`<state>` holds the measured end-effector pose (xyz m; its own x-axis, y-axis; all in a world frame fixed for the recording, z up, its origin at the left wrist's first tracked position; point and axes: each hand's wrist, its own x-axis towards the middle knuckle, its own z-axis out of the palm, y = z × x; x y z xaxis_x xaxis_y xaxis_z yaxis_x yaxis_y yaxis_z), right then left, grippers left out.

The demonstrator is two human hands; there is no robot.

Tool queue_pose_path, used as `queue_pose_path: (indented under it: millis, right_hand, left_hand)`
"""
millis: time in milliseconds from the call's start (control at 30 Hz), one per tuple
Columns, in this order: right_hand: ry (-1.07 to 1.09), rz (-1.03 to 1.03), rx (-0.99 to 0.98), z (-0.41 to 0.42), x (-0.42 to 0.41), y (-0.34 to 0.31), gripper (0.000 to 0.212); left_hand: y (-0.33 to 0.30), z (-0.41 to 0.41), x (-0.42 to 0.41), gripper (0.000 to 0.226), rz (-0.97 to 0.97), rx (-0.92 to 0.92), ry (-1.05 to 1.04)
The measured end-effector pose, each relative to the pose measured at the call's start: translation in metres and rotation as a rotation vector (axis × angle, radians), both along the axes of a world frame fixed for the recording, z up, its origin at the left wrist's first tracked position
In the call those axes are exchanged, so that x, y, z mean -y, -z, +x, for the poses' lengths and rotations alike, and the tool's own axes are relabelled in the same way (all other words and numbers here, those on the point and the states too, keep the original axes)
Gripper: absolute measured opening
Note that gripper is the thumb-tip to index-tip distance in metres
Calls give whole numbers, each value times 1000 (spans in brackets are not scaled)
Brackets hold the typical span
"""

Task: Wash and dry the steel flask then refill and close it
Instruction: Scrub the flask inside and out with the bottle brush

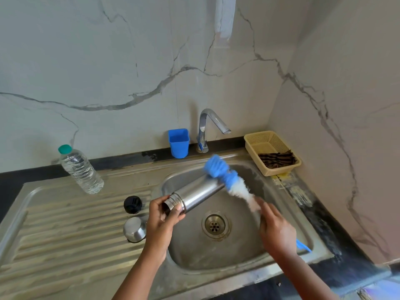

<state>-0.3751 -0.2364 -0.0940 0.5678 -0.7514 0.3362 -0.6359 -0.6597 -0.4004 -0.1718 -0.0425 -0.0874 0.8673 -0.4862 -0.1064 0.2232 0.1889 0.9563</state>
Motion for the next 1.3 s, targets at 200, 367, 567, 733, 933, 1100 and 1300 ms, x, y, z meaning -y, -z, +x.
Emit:
queue_pose_path:
  millis: [200,367,567,733,933,1100,1300]
  right_hand:
    - [-323,-119,-47,-4,-19,-9,50]
    - [-134,-66,-69,2,-4,-5,47]
    - [-205,-69,-60,2,-8,-13,49]
    - [-374,-200,-42,6,-16,-9,50]
    - [70,183,-194,14,13,-9,55]
    - [-160,529,-155,32,28,-22,78]
    - [-452,590,-252,62,34,-33,106]
  left_hand:
    - [2,2,-1,40,150,319,-11]
    - [2,6,-6,39,149,426,23]
    - [0,10,-7,40,148,485,31]
    - [-2,8,-7,44,184,537,35]
    - [3,9,-13,39,53,480,105]
    - [0,12,-23,36,169,715,305]
    - [-9,7,-33,43,421,1332,650]
